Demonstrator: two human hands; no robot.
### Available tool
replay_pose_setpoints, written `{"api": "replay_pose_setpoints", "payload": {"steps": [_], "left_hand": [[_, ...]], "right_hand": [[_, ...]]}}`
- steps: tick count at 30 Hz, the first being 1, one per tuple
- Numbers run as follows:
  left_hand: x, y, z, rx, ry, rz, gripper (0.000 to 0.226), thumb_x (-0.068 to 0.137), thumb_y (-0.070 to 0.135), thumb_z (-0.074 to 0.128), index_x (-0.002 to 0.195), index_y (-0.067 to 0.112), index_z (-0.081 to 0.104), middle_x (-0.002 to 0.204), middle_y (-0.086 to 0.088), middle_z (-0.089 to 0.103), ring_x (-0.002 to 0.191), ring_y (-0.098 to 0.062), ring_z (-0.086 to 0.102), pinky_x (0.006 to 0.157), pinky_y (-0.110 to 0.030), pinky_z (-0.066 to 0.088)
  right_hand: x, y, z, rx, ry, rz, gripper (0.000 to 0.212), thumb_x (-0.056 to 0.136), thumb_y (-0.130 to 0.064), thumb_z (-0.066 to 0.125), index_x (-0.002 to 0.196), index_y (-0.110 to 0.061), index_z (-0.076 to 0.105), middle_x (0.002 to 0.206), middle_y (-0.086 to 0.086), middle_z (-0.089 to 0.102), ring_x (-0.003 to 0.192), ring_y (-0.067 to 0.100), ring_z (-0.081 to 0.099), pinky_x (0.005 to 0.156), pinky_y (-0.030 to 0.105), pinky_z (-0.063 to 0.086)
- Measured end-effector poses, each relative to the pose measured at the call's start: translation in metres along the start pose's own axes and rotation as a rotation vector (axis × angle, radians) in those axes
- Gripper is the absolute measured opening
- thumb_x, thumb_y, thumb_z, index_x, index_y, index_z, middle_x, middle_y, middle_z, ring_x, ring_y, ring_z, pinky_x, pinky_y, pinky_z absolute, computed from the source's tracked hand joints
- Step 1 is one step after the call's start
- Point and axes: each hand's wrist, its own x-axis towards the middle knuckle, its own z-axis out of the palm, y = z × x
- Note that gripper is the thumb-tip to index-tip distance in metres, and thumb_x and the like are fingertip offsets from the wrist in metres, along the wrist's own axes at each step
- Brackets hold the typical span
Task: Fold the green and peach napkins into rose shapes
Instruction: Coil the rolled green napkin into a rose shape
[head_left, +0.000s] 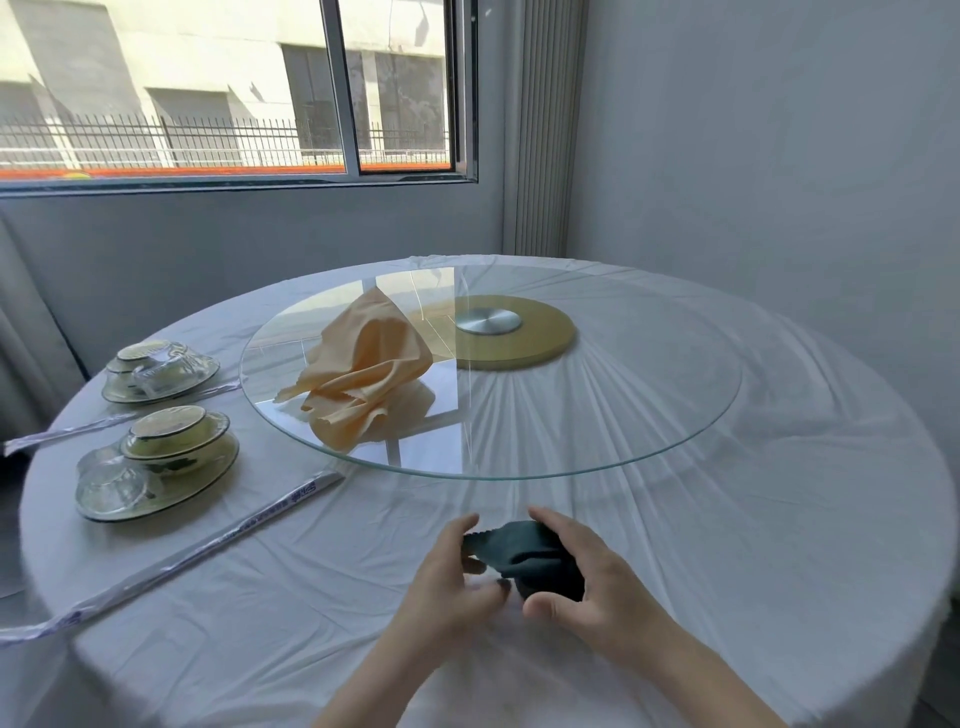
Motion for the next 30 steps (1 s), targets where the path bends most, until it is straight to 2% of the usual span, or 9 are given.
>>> {"api": "replay_pose_setpoints", "payload": {"steps": [2, 4, 7, 11, 13, 16, 20, 24, 30], "left_hand": [[-0.006, 0.004, 0.0, -0.146, 0.071, 0.029, 0.069, 0.062, 0.022, 0.059, 0.129, 0.021, 0.044, 0.104, 0.005, 0.061, 0.087, -0.004, 0.06, 0.068, -0.009, 0.042], [-0.012, 0.012, 0.005, -0.303, 0.15, 0.065, 0.063, 0.06, 0.023, 0.055, 0.122, 0.025, 0.046, 0.1, 0.002, 0.064, 0.078, -0.007, 0.059, 0.072, -0.018, 0.045], [-0.019, 0.022, 0.016, -0.395, 0.201, 0.113, 0.067, 0.056, 0.041, 0.062, 0.119, 0.03, 0.044, 0.094, 0.006, 0.069, 0.075, -0.01, 0.059, 0.077, -0.031, 0.047], [-0.024, 0.026, 0.03, -0.284, 0.183, 0.227, 0.078, 0.056, 0.047, 0.07, 0.126, 0.035, 0.038, 0.093, 0.017, 0.065, 0.067, -0.007, 0.058, 0.065, -0.019, 0.044], [-0.024, 0.026, 0.035, -0.201, 0.237, 0.273, 0.077, 0.059, 0.05, 0.067, 0.129, 0.039, 0.035, 0.099, 0.023, 0.061, 0.068, -0.004, 0.059, 0.062, -0.016, 0.043], [-0.022, 0.027, 0.034, -0.07, 0.311, 0.338, 0.074, 0.069, 0.041, 0.067, 0.13, 0.052, 0.025, 0.108, 0.029, 0.056, 0.075, -0.005, 0.061, 0.062, -0.011, 0.044], [-0.017, 0.022, 0.033, 0.064, 0.246, 0.268, 0.068, 0.081, 0.02, 0.07, 0.126, 0.053, 0.029, 0.086, 0.013, 0.06, 0.077, 0.001, 0.057, 0.064, -0.011, 0.043], [-0.019, 0.015, 0.032, 0.014, 0.278, 0.178, 0.058, 0.082, 0.017, 0.069, 0.111, 0.052, 0.034, 0.097, 0.016, 0.059, 0.087, 0.003, 0.06, 0.072, -0.008, 0.045], [-0.017, 0.005, 0.029, -0.115, 0.292, 0.087, 0.05, 0.08, 0.013, 0.07, 0.114, 0.035, 0.042, 0.087, 0.0, 0.068, 0.078, -0.011, 0.066, 0.075, -0.031, 0.054]], "right_hand": [[0.0, -0.003, 0.001, -0.003, 0.016, 0.001, 0.078, 0.058, -0.079, 0.058, 0.125, -0.055, 0.026, 0.13, -0.028, 0.04, 0.121, -0.008, 0.039, 0.106, 0.025, 0.035], [0.001, -0.005, 0.001, -0.026, 0.028, 0.016, 0.073, 0.061, -0.066, 0.061, 0.125, -0.052, 0.027, 0.126, -0.031, 0.041, 0.12, -0.009, 0.039, 0.11, 0.032, 0.03], [0.001, -0.006, 0.003, -0.071, 0.051, 0.028, 0.072, 0.07, -0.051, 0.07, 0.126, -0.05, 0.025, 0.122, -0.031, 0.041, 0.118, -0.004, 0.043, 0.106, 0.03, 0.035], [-0.001, -0.01, 0.007, -0.11, 0.096, 0.038, 0.066, 0.083, -0.038, 0.065, 0.138, -0.039, 0.028, 0.119, -0.026, 0.04, 0.118, -0.001, 0.044, 0.099, 0.019, 0.038], [-0.001, -0.011, 0.009, -0.113, 0.106, 0.048, 0.069, 0.083, -0.041, 0.063, 0.14, -0.038, 0.025, 0.119, -0.029, 0.036, 0.119, -0.002, 0.042, 0.098, 0.013, 0.035], [0.0, -0.012, 0.012, -0.123, 0.107, 0.05, 0.07, 0.07, -0.064, 0.045, 0.131, -0.051, 0.013, 0.117, -0.041, 0.028, 0.113, -0.013, 0.036, 0.088, -0.003, 0.026], [0.002, -0.006, 0.014, -0.122, 0.105, 0.057, 0.072, 0.069, -0.067, 0.044, 0.129, -0.055, 0.007, 0.119, -0.047, 0.022, 0.11, -0.027, 0.028, 0.091, -0.002, 0.026], [0.002, -0.001, 0.017, -0.159, 0.078, 0.033, 0.092, 0.065, -0.077, 0.046, 0.139, -0.048, 0.0, 0.125, -0.046, 0.02, 0.115, -0.028, 0.021, 0.091, -0.001, 0.024], [0.003, 0.007, 0.02, -0.157, 0.069, 0.031, 0.094, 0.079, -0.058, 0.053, 0.143, -0.037, -0.012, 0.131, -0.036, 0.028, 0.122, -0.018, 0.026, 0.096, 0.003, 0.026]]}}
